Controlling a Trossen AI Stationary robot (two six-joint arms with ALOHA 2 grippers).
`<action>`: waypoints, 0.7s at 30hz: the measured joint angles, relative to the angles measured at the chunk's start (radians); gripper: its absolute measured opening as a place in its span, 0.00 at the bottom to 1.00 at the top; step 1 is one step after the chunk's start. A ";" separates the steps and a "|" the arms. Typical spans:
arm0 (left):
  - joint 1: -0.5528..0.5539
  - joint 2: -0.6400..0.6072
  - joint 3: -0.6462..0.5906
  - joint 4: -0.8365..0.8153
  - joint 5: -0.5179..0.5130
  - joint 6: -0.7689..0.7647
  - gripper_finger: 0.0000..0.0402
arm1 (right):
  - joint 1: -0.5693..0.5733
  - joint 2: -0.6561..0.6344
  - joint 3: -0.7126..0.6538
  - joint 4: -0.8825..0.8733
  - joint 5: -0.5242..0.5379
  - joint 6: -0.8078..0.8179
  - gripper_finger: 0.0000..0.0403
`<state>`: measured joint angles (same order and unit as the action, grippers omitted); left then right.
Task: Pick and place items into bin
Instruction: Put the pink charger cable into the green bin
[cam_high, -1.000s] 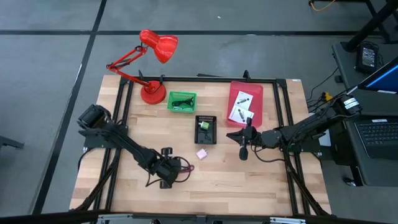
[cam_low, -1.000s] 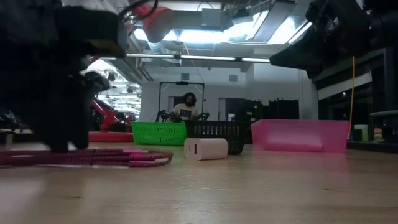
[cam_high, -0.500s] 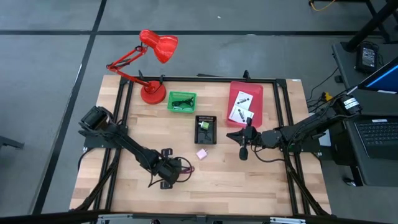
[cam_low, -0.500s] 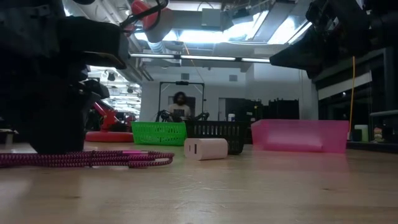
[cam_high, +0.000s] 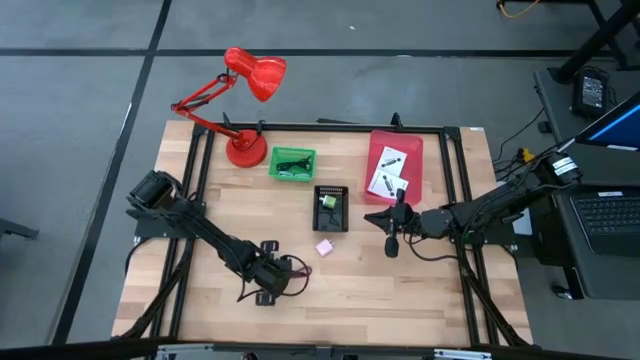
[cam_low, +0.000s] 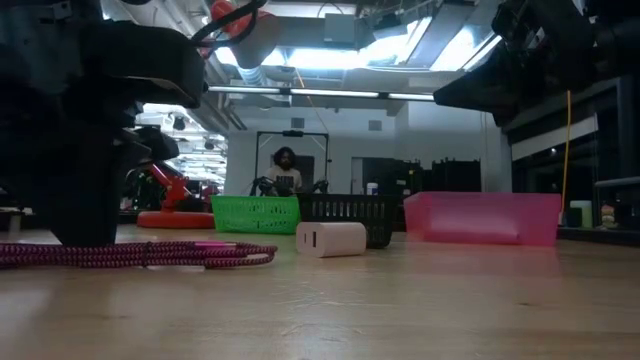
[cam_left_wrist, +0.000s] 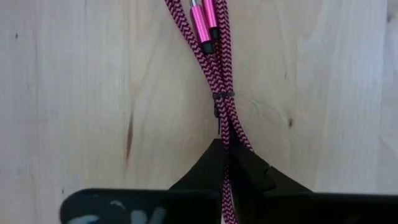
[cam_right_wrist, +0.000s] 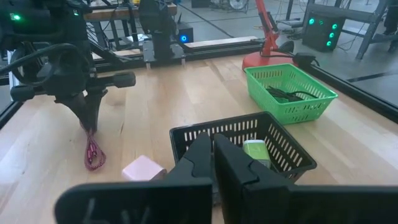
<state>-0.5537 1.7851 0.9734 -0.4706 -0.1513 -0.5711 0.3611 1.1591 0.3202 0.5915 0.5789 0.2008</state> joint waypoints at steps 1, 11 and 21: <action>0.000 -0.003 0.000 0.000 0.000 0.017 0.02 | 0.000 0.000 0.000 0.000 0.000 0.000 0.01; -0.002 -0.109 -0.005 -0.033 -0.005 0.162 0.01 | 0.000 0.000 0.000 -0.005 0.000 0.000 0.01; -0.001 -0.267 -0.005 -0.065 -0.073 0.274 0.01 | 0.000 0.000 0.000 -0.031 0.000 0.001 0.01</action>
<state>-0.5547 1.5183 0.9685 -0.5359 -0.2243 -0.2971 0.3613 1.1595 0.3202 0.5601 0.5785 0.2014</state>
